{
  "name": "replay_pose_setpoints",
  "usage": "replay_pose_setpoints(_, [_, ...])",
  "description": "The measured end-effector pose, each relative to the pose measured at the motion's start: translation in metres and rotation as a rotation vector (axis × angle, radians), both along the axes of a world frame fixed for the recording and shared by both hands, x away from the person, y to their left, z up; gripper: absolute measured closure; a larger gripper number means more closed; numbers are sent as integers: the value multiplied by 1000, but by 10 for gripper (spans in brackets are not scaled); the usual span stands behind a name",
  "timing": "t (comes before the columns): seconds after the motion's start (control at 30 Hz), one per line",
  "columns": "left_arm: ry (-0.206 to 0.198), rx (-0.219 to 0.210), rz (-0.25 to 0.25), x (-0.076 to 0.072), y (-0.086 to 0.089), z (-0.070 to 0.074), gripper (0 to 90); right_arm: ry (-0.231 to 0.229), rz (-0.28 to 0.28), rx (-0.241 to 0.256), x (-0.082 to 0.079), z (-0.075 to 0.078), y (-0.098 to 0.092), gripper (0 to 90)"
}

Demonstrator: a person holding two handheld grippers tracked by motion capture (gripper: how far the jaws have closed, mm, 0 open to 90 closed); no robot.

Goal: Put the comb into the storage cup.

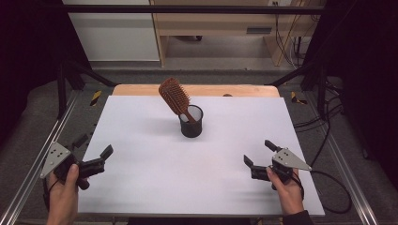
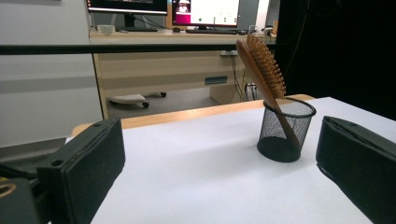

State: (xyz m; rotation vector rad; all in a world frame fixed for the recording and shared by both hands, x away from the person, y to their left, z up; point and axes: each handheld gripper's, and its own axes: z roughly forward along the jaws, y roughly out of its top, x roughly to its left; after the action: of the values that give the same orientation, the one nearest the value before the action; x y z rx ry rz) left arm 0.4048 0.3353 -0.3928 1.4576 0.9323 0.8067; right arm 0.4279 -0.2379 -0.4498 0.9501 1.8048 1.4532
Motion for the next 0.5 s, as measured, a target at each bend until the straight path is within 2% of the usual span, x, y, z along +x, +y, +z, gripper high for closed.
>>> replay_pose_setpoints(0.23, [12,-32,0,1,-1,-18,23,0,15,-6,-1,0,2,42])
replay_pose_setpoints(0.5, [16,-22,2,-1,-4,-32,27,-12,36,-12,-7,0,4,39])
